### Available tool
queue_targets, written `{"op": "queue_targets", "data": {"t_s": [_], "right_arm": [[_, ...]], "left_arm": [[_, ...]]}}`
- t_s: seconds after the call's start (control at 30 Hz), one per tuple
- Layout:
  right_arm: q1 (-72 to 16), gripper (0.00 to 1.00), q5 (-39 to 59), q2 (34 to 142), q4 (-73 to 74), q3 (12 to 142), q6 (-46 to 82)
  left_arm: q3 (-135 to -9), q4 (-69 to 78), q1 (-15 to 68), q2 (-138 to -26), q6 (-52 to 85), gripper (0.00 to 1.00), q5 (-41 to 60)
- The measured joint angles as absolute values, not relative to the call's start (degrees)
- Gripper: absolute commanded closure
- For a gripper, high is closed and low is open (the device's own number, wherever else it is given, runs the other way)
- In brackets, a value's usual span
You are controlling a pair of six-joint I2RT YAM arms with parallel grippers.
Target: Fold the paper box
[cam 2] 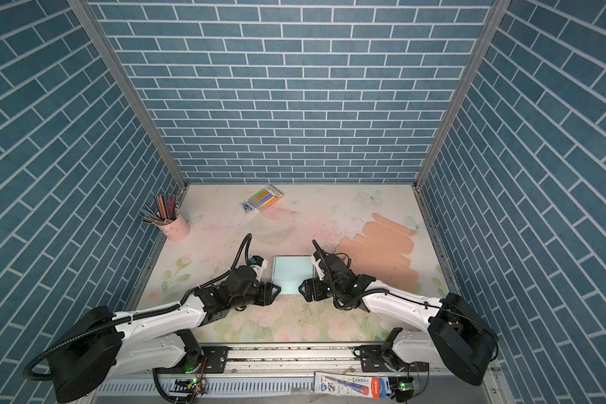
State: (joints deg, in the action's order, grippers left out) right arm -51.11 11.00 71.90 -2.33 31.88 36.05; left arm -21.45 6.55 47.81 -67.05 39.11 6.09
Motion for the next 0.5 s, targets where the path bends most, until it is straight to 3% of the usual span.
{"op": "queue_targets", "data": {"t_s": [0.5], "right_arm": [[-51.7,0.15,11.53,73.45,0.16,31.11,36.27]], "left_arm": [[-20.8,9.58,49.1,-68.73,40.42,0.44,6.28]]}}
